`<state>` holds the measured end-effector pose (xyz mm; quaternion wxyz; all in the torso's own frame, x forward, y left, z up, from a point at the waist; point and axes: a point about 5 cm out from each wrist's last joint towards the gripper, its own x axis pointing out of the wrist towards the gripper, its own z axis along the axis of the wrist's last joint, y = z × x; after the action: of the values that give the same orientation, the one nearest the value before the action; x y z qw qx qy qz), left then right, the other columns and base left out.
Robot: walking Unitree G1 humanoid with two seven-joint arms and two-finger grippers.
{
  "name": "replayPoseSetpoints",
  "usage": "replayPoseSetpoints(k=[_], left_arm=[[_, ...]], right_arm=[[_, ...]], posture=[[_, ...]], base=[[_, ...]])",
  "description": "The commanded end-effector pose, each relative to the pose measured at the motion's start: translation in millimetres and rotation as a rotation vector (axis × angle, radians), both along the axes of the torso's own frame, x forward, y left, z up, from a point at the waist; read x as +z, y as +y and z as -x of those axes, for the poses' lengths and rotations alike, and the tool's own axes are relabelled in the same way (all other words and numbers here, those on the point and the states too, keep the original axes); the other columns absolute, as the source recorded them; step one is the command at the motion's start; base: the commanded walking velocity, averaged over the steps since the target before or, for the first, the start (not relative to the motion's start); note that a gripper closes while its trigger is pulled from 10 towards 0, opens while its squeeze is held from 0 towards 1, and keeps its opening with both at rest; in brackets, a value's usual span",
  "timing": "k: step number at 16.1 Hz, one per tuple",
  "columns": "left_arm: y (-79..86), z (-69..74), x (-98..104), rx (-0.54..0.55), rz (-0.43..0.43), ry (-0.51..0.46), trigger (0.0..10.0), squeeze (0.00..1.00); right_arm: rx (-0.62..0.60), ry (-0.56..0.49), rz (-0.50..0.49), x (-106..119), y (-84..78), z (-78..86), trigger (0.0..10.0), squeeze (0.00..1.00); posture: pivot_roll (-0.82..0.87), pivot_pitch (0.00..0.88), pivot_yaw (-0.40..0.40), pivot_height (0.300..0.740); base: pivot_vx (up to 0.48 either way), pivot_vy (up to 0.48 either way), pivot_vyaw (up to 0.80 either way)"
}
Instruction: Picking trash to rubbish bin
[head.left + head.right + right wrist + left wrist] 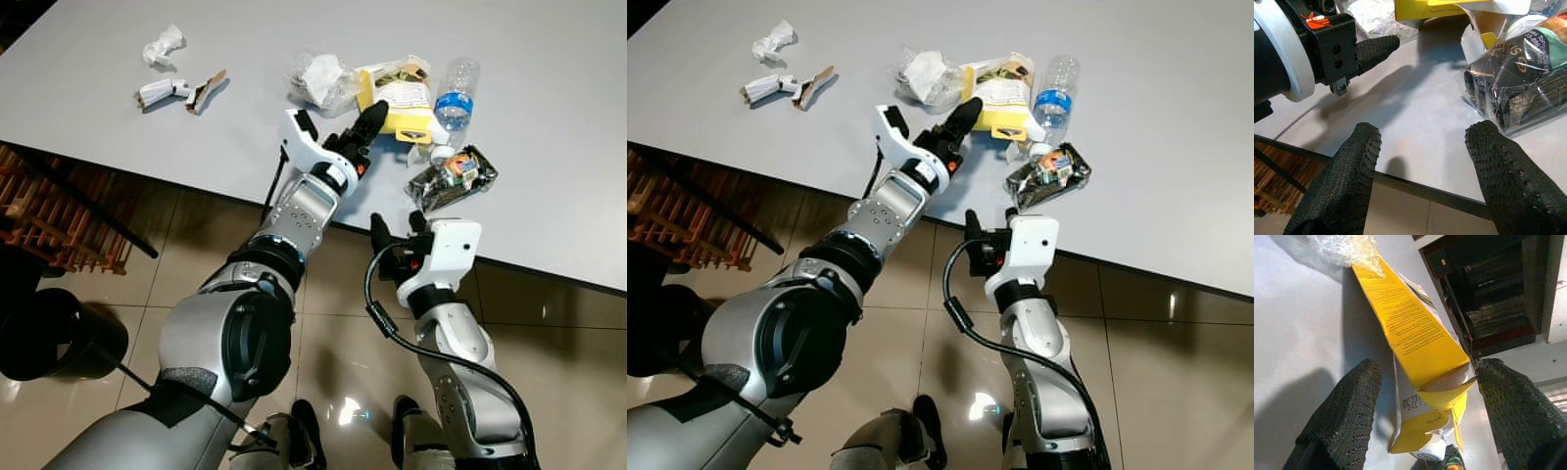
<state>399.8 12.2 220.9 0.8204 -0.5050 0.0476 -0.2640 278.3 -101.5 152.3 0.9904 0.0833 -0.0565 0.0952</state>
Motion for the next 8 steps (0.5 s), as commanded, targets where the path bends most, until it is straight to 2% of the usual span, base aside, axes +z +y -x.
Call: replayPoseSetpoints(k=[1,8], left_arm=[[-11.6,4.6,-6.0,-0.024,-0.011,0.031,10.0,0.0],[-16.2,3.1,8.5,-0.025,-0.045,-0.013,10.0,0.0]], right_arm=[[0.005,0.06,0.001,-10.7,5.2,4.8,10.0,0.0],[-0.011,0.084,-0.02,-11.6,9.0,24.9,10.0,0.0]], posture=[[-0.32,0.304,0.182,0.74],[-0.36,0.372,0.18,0.74]], base=[[0.0,0.0,0.0],[0.0,0.0,0.0]])
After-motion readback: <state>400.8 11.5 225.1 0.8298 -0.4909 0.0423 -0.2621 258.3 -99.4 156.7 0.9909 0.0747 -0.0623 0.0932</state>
